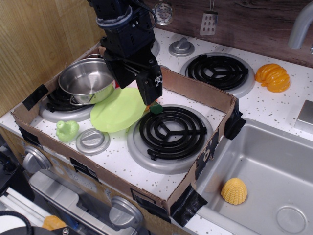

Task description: Put broccoli in pot

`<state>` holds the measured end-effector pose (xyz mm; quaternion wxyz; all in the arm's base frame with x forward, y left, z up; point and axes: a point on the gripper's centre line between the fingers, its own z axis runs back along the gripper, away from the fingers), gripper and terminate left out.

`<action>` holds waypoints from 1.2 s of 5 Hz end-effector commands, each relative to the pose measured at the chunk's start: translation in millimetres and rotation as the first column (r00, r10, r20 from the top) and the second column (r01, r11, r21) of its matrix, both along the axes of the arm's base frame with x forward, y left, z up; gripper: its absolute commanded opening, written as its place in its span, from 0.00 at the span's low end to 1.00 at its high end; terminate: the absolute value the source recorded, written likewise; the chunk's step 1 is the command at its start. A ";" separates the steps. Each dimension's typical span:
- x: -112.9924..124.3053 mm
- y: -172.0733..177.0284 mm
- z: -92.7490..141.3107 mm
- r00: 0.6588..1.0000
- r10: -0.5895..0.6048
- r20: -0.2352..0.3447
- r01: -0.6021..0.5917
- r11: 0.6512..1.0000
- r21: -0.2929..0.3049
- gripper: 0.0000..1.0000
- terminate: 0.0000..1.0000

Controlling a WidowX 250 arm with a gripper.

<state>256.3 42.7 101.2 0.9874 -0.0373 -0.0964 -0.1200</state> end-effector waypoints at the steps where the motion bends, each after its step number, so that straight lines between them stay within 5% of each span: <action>1: 0.0 0.0 0.0 1.000 0.000 0.000 0.000 1.000 0.000 1.00 0.00; 2: -9.8 32.5 -8.1 0.999 -0.043 0.008 0.043 0.999 0.011 1.00 0.00; 3: -21.4 54.9 -11.2 0.996 0.072 -0.043 -0.072 0.997 -0.009 1.00 0.00; 5: -28.5 69.1 -22.8 0.968 0.251 -0.031 -0.250 0.968 0.020 1.00 0.00; 6: -31.0 78.8 -39.3 0.948 0.316 0.022 -0.317 0.948 0.042 1.00 0.00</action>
